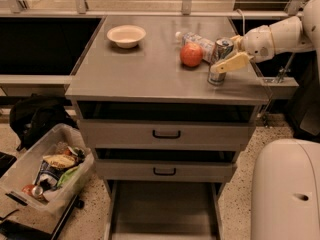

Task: Place redbull can into bottom drawer

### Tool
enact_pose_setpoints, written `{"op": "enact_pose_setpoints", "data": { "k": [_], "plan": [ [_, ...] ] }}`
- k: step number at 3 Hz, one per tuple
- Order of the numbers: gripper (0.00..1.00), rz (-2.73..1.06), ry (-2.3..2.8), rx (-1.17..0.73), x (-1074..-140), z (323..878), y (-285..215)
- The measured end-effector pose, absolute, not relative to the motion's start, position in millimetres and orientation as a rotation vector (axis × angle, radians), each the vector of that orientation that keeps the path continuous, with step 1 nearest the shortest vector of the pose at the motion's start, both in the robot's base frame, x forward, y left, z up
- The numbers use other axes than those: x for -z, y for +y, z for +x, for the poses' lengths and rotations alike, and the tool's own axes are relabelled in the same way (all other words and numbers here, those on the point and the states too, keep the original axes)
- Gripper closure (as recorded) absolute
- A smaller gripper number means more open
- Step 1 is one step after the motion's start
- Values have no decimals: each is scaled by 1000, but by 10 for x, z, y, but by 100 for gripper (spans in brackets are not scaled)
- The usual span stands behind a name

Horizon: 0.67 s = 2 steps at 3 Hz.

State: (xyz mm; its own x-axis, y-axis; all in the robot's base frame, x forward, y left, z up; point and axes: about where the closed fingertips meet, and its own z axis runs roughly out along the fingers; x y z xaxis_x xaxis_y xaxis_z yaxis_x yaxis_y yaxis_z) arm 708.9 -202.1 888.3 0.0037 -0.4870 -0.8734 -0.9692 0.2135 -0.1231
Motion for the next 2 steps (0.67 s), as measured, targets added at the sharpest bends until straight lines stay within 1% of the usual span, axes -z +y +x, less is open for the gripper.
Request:
{"op": "enact_pose_setpoints", "data": {
  "k": [2],
  "plan": [
    [88,-1400,1616,-696,-8883,7090,-2021]
  ]
}}
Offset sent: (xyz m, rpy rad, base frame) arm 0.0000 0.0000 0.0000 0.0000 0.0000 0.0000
